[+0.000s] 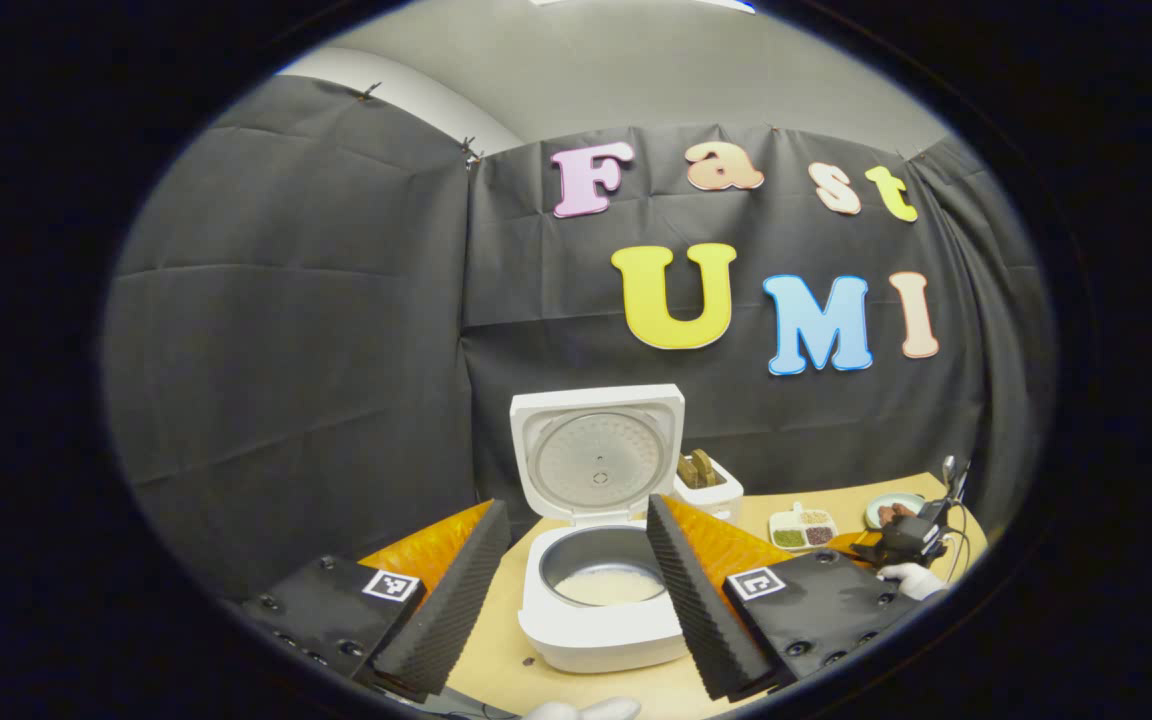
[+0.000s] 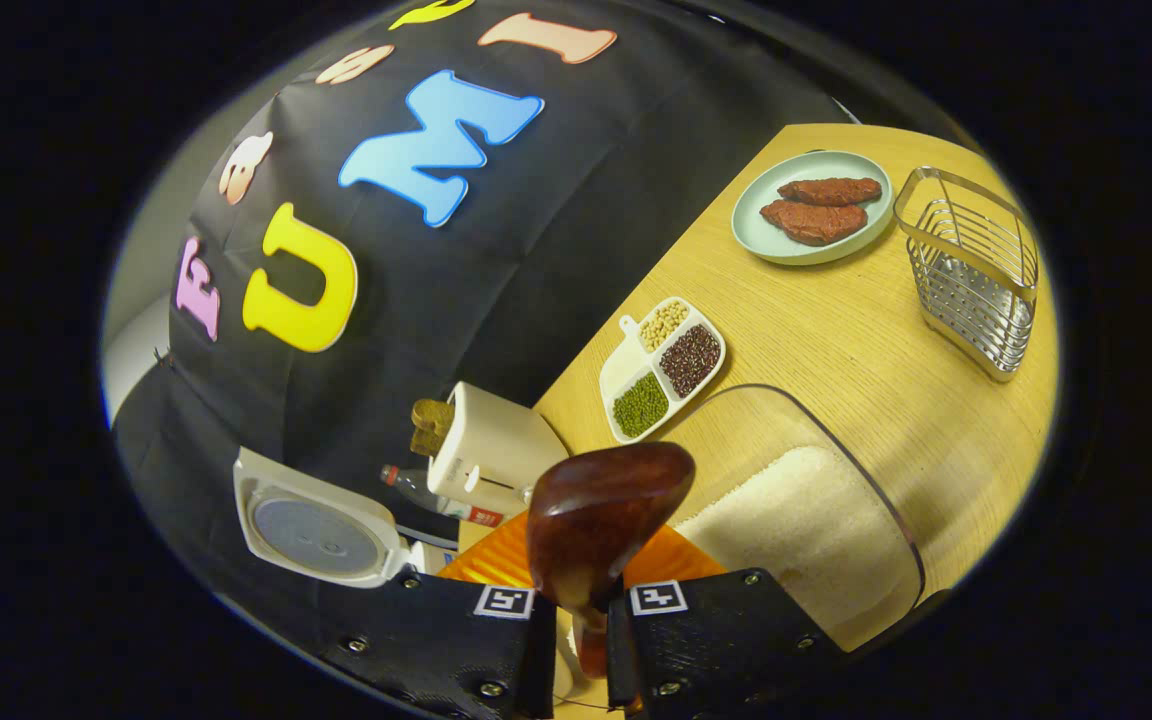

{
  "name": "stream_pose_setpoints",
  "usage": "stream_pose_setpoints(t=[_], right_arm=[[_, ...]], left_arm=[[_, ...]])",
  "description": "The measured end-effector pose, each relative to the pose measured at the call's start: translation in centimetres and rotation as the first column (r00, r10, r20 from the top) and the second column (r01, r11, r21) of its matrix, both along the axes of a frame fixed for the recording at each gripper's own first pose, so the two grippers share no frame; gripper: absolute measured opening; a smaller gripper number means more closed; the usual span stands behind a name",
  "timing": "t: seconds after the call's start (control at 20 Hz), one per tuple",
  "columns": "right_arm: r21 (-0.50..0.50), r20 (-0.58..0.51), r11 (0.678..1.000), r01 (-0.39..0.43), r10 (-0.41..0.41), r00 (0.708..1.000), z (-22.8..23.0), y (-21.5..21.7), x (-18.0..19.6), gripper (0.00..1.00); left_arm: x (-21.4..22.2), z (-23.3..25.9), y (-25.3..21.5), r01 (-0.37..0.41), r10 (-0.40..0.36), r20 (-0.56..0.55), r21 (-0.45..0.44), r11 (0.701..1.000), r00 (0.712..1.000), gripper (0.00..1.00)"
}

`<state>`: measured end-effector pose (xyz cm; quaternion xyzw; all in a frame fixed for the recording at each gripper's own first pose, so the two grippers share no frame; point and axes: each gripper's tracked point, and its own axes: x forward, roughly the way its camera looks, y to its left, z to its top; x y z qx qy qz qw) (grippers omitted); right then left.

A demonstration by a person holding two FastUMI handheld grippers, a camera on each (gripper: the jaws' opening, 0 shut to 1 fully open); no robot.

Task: Close the left gripper, press the button to open the rice cooker; take a wooden spoon from the chopstick holder with the right hand, scoop a spoonful of rice and pour it into the rice cooker, then put the wooden spoon back into the chopstick holder.

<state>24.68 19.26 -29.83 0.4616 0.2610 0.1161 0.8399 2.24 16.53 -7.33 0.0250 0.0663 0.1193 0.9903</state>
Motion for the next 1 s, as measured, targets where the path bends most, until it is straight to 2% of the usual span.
stream_pose_setpoints(t=[0.2,0.45,0.8,1.0], right_arm=[[0.135,0.003,0.988,0.081,-0.082,0.997,2.1,-2.3,0.9,0.21],[0.227,0.019,0.965,0.134,-0.142,0.990,4.0,-4.9,1.1,0.21],[0.249,0.032,0.960,0.128,-0.140,0.990,6.4,-4.9,0.5,0.20],[0.242,0.056,0.965,0.099,-0.115,0.992,9.4,-2.9,-0.4,0.20]], left_arm=[[0.2,0.4,0.0,0.001,-0.001,0.006,0.000,1.000,1.000,0.94],[0.2,0.8,-0.2,0.006,-0.006,0.014,0.006,1.000,1.000,0.94],[0.2,1.2,-0.5,0.016,-0.016,0.028,-0.001,1.000,0.999,0.94],[-0.1,0.9,0.2,0.012,-0.011,0.036,-0.014,1.000,0.999,0.94]])
